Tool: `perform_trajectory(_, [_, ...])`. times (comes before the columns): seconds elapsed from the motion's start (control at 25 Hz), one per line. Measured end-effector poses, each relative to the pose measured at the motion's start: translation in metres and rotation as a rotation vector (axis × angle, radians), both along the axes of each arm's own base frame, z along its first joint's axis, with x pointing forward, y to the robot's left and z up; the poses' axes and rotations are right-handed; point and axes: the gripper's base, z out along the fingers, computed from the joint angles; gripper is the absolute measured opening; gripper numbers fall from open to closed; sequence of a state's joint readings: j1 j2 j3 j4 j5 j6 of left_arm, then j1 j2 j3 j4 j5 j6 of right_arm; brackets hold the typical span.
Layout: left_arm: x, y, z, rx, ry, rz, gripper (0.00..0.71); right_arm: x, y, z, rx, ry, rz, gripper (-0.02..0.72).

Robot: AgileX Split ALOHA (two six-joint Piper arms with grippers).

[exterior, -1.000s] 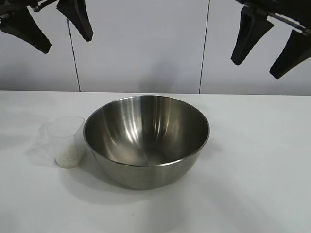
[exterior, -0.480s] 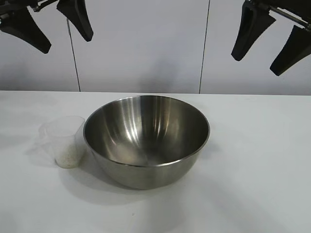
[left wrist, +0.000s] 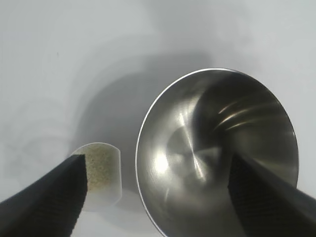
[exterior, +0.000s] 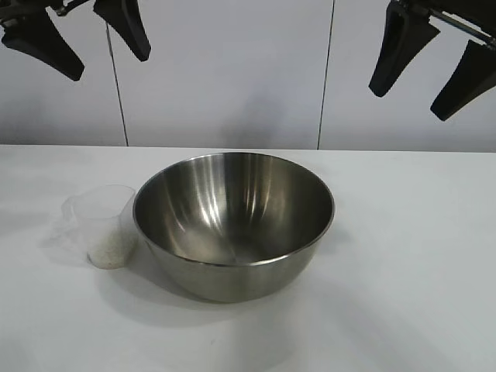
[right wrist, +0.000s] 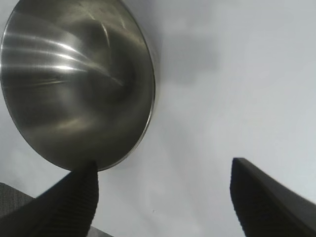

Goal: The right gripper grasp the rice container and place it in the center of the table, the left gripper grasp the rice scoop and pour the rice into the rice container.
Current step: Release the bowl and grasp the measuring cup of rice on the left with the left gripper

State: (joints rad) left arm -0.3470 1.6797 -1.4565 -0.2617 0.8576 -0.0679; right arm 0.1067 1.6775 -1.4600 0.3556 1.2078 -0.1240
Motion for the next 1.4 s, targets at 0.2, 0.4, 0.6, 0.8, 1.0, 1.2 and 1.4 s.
perform_trajectory(0.2, [0.001,0.000,0.001,-0.005,-0.017,0.005,0.571,0.000,0.000,0.000,0.000,-0.002,-0.001,0.516])
perform_trajectory(0.4, [0.003,0.000,0.001,0.001,-0.032,0.006,0.571,0.001,0.000,0.000,0.000,-0.006,-0.002,0.515])
perform_trajectory(0.6, [0.004,0.001,0.002,0.008,-0.048,0.008,0.571,0.001,0.000,0.000,0.001,-0.010,-0.004,0.515])
perform_trajectory(0.8, [0.004,0.001,0.002,0.003,-0.046,0.009,0.571,0.002,0.000,0.000,0.001,-0.020,-0.008,0.515])
perform_trajectory(1.0, [0.006,0.003,0.002,0.046,-0.089,-0.010,0.571,0.003,0.000,0.001,0.002,-0.034,-0.013,0.515])
perform_trajectory(1.2, [0.006,0.011,-0.008,0.124,-0.090,-0.017,0.571,0.005,0.000,0.001,0.003,-0.053,-0.019,0.515])
perform_trajectory(1.4, [-0.014,0.033,-0.057,0.164,-0.059,0.018,0.571,0.005,-0.001,0.001,-0.002,-0.053,-0.019,0.515])
